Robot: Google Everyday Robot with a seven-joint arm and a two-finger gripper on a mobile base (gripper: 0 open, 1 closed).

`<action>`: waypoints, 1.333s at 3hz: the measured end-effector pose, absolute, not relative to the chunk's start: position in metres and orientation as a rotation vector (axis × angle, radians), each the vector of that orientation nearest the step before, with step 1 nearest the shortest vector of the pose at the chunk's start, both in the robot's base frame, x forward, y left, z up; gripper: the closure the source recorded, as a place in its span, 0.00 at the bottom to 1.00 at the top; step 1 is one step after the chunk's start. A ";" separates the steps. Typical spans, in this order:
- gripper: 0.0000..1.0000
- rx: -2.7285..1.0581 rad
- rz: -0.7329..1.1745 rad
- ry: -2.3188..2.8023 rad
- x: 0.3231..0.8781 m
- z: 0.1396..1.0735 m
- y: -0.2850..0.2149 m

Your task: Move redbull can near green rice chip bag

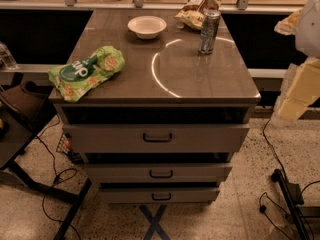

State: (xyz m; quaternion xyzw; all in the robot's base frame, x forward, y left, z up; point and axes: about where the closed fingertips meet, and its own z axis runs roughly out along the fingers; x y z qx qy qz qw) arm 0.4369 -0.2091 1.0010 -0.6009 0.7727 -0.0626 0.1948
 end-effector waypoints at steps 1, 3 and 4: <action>0.00 -1.675 -0.177 2.162 0.440 1.001 -0.209; 0.00 -1.405 -0.104 2.096 0.508 0.988 -0.228; 0.00 -1.146 0.003 1.973 0.565 0.980 -0.252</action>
Offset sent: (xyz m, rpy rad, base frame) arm 0.0770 -0.0152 0.0003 0.1419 -0.1609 -0.0852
